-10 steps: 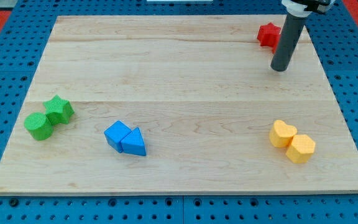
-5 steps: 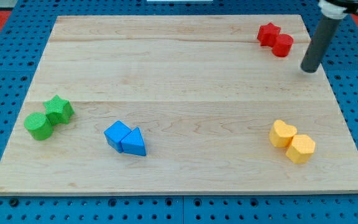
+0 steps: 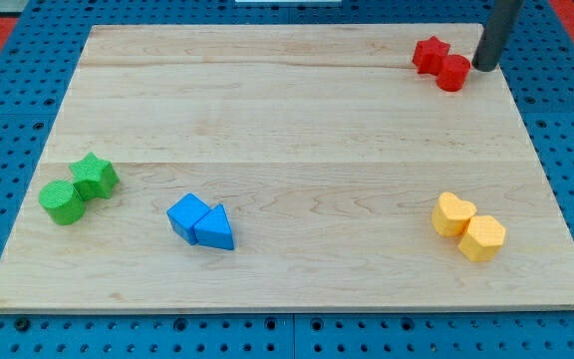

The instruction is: Move red star towards center

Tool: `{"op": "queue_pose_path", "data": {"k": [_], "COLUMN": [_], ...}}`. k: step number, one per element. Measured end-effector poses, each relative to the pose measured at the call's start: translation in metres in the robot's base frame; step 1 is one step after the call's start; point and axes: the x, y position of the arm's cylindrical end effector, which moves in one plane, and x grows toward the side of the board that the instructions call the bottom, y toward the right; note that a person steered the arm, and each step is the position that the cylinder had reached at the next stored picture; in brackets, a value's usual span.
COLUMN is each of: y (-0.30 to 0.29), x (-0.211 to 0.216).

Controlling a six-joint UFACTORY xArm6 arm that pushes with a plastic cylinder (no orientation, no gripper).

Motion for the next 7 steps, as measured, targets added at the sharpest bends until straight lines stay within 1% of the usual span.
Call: {"op": "queue_pose_path", "data": {"k": [1,3,4,6,7], "y": [-0.012,-0.019,-0.053,-0.150,-0.140], "x": [-0.011,-0.034,-0.022,-0.002,0.017]}}
